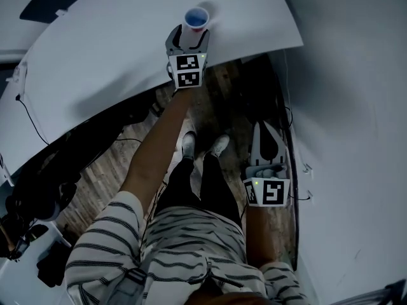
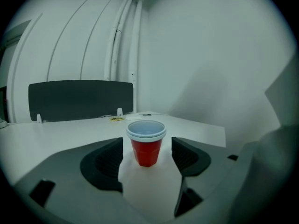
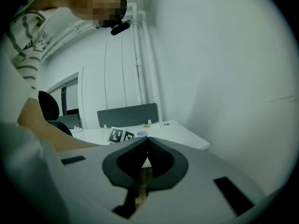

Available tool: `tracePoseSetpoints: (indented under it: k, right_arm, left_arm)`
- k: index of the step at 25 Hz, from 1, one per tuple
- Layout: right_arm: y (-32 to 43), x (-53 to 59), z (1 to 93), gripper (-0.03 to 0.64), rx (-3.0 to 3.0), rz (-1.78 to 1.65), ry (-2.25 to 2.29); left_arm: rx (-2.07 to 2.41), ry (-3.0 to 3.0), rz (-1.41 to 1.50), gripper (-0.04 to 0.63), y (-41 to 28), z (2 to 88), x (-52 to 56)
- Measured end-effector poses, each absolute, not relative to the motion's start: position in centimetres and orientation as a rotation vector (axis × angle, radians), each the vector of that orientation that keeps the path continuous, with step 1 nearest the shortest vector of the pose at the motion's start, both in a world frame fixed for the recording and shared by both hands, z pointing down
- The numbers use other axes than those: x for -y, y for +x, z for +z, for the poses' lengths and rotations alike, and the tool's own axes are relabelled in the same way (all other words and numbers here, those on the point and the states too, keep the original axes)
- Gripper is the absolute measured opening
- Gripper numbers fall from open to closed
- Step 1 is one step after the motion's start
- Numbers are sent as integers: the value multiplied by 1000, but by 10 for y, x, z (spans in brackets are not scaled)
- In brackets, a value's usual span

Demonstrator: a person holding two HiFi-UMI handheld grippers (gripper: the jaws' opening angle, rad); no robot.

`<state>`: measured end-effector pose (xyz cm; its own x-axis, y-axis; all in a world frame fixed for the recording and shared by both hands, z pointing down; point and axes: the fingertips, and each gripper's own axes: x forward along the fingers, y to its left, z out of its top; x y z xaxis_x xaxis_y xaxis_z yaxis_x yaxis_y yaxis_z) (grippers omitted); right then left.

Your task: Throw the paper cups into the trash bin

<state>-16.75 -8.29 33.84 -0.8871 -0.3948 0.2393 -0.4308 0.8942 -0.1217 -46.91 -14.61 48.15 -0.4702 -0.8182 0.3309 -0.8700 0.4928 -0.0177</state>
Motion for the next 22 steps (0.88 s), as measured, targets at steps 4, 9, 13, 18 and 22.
tracePoseSetpoints:
  k: [4, 9, 13, 18, 22]
  right_arm:
    - [-169, 79, 340, 9, 2850, 261, 627]
    - [-168, 78, 341, 9, 2847, 254, 626]
    - [-163, 82, 341, 9, 2851, 264, 632]
    - [-158, 85, 342, 9, 2846, 271, 648]
    - [-159, 85, 340, 9, 2846, 264, 649]
  left_arm:
    - [2447, 1410, 286, 321, -475, 493, 154]
    - [2458, 1404, 287, 324, -483, 495, 161]
    - [2448, 1382, 281, 325, -489, 498, 168]
    - [2448, 1350, 263, 313, -493, 499, 170]
    - [2469, 1348, 260, 290, -493, 495, 167]
